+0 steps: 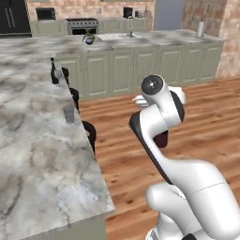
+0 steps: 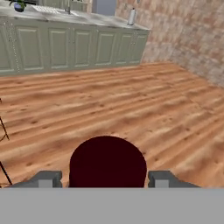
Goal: There is a wine glass and glass cup on the dining counter. Place the wine bottle next to the wine glass and the juice bottle next to the glass cup.
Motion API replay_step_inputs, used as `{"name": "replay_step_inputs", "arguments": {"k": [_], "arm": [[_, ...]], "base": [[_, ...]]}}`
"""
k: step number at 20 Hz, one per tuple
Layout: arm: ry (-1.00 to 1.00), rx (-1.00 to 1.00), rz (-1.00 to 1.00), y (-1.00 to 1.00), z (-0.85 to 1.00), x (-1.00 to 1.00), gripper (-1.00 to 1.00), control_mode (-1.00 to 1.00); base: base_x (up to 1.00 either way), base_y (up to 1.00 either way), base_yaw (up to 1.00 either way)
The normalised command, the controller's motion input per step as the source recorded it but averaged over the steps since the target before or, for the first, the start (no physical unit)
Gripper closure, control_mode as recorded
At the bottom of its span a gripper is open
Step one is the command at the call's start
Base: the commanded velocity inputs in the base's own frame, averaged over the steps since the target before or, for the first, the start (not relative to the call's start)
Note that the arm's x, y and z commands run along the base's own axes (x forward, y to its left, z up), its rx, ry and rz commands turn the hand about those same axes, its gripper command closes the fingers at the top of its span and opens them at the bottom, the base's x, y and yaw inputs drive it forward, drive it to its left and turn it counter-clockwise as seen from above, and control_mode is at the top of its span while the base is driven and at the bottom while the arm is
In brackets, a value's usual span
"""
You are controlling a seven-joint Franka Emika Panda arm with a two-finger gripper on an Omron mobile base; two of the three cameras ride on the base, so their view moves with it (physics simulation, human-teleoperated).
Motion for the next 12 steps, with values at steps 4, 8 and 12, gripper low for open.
{"name": "replay_step_inputs", "arguments": {"k": [4, 8, 12], "arm": [[0.0, 0.0, 0.0, 0.0, 0.0, 0.0, 1.0, 1.0], [0.0, 0.0, 0.0, 0.0, 0.0, 0.0, 1.0, 1.0], [0.0, 0.0, 0.0, 0.0, 0.0, 0.0, 1.0, 1.0]], "base": [[0.54, -0.31, 0.31], [0.49, -0.44, 0.18], [0.44, -0.48, 0.15]]}}
